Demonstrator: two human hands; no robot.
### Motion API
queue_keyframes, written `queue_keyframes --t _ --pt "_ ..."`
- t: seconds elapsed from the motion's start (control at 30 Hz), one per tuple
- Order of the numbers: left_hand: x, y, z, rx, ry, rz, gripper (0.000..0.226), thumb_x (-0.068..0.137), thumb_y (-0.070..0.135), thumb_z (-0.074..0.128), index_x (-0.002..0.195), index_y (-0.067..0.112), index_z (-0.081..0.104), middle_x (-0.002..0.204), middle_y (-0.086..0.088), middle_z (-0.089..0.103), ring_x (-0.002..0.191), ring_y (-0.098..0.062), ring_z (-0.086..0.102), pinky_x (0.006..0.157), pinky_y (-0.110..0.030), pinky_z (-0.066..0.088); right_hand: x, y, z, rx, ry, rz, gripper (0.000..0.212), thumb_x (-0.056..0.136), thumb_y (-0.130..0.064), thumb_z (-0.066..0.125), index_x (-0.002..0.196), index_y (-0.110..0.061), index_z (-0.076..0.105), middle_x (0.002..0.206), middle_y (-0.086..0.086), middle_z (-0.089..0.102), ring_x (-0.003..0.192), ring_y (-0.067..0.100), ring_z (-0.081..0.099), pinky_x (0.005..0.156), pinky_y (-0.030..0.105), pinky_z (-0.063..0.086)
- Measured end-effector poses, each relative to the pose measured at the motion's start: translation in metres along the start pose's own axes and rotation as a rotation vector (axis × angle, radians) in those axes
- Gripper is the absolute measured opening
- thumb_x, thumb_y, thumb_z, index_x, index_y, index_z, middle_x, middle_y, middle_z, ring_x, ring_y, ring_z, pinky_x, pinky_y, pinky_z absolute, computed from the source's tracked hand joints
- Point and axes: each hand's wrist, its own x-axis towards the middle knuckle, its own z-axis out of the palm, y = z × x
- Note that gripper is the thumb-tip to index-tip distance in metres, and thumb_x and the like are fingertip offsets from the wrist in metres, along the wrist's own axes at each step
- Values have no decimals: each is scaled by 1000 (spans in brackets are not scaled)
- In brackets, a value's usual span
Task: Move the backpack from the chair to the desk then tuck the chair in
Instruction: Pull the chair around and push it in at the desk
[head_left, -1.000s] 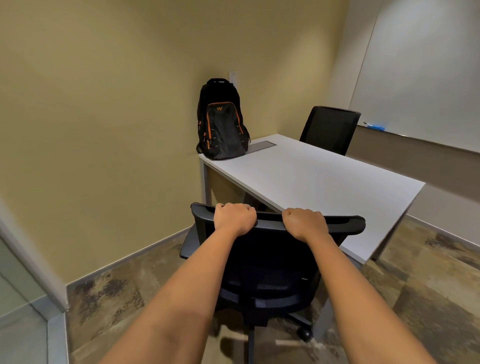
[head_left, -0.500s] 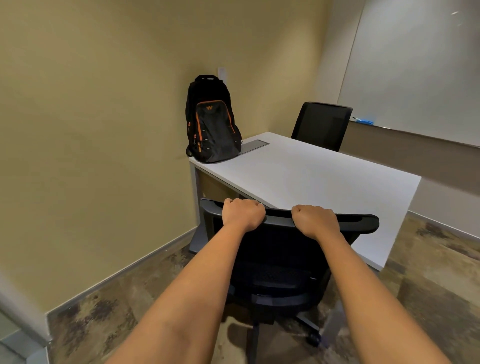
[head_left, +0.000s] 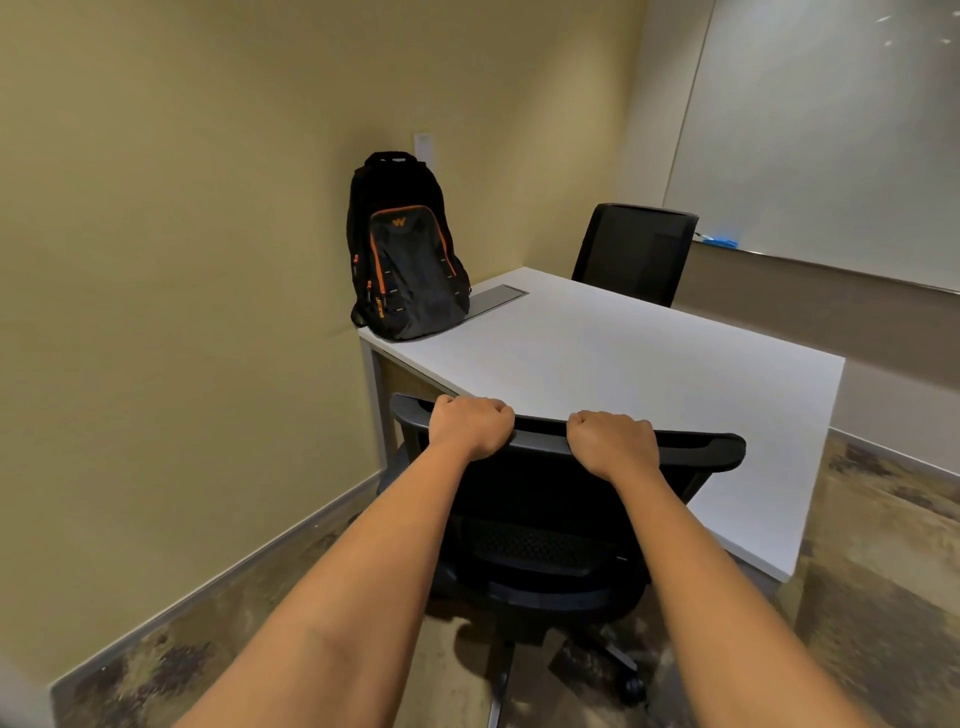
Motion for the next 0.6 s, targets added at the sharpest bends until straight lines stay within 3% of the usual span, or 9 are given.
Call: queue_keyframes --t 0.1,0.27,0.4,0.6 --pt "21 -10 0 -3 -8 8 45 95 32 22 97 19 64 107 -12 67 95 -29 56 89 -40 31 18 -6 2 -2 14 8 32 93 -14 22 63 -16 36 95 8 63 81 26 46 83 39 34" --pt "56 -23 -1 13 -32 20 46 96 33 21 111 21 63 116 -11 65 104 -29 55 94 -40 30 48 -16 5 -24 20 32 26 90 -10 25 75 -12 46 97 8 65 87 27 52 85 40 36" --pt "85 -38 -3 22 -59 34 45 96 34 22 117 24 62 121 -11 63 109 -30 54 96 -41 30 72 -30 8 -1 1 83 29 89 -12 24 68 -15 43 100 7 64 93 28 53 89 40 34" --pt "127 -73 -7 38 -113 97 46 97 36 21 118 26 61 125 -8 61 112 -29 52 97 -41 30 103 -62 13 -4 -3 154 32 89 -13 24 84 -13 55 102 8 64 98 30 54 95 43 33"
